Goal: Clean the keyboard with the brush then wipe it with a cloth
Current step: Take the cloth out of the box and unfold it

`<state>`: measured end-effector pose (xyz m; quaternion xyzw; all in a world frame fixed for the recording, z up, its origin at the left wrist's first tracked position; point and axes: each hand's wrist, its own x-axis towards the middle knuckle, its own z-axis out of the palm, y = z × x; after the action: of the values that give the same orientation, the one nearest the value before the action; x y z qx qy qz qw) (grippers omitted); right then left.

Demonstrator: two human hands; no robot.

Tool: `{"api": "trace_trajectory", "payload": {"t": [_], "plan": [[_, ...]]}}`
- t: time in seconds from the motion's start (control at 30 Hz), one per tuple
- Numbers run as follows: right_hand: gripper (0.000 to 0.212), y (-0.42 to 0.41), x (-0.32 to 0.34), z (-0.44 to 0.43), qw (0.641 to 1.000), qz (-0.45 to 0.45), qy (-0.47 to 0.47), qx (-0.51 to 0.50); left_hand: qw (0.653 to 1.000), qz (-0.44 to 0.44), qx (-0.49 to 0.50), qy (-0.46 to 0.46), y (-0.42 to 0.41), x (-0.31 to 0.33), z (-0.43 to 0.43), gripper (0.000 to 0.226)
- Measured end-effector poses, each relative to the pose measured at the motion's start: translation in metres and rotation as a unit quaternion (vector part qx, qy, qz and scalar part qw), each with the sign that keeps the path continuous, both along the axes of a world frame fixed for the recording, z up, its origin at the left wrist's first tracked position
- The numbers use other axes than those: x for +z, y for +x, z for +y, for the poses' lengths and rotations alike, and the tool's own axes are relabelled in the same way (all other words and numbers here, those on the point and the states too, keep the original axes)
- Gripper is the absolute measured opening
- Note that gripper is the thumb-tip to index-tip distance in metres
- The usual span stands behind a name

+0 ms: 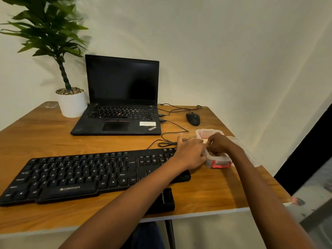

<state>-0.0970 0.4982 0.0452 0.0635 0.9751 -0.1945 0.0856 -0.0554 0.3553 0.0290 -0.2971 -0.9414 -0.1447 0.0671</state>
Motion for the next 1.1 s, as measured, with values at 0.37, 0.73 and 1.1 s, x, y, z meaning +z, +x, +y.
{"api": "trace_trajectory", "payload": {"t": [0.37,0.73,1.1], "plan": [[0.009,-0.009,-0.013,-0.002,0.997,0.068,0.027,-0.005,0.998,-0.052,-0.003,0.019,0.006,-0.001,0.001,0.048],[0.02,0.026,0.049,0.021,0.804,0.237,-0.542,-0.055,0.957,-0.117,0.041,0.262,0.002,0.024,-0.028,0.05],[0.037,0.062,0.064,-0.056,0.488,0.027,-0.872,-0.023,0.848,-0.098,0.052,0.518,0.008,0.066,-0.092,0.051]]}}
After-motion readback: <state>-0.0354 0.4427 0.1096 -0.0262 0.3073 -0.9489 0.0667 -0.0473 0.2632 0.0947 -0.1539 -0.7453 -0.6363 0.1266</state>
